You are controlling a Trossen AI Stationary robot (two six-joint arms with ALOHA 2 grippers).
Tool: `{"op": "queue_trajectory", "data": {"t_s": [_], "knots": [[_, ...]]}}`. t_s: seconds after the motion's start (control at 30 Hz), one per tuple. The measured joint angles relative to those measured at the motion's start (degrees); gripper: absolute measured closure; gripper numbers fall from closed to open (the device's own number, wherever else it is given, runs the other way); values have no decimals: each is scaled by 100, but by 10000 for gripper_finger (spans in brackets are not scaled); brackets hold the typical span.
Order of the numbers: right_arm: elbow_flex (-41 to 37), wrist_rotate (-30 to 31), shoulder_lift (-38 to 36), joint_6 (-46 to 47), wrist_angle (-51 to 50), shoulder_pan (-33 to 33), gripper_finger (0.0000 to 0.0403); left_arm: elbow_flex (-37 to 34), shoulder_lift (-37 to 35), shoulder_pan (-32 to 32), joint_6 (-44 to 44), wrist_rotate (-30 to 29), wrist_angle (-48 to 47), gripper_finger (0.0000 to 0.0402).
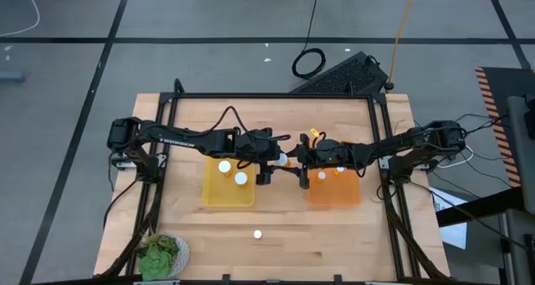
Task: Pick and place medicine bottles into bin by pill shape (circle, oval)
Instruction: Put the large orange pill bottle into the yellow bin
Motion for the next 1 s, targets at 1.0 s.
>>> {"op": "queue_trajectory", "data": {"t_s": [1.0], "knots": [[-2, -5, -71, 173, -152, 24, 104, -2, 4, -4, 102, -81, -65, 163]]}}
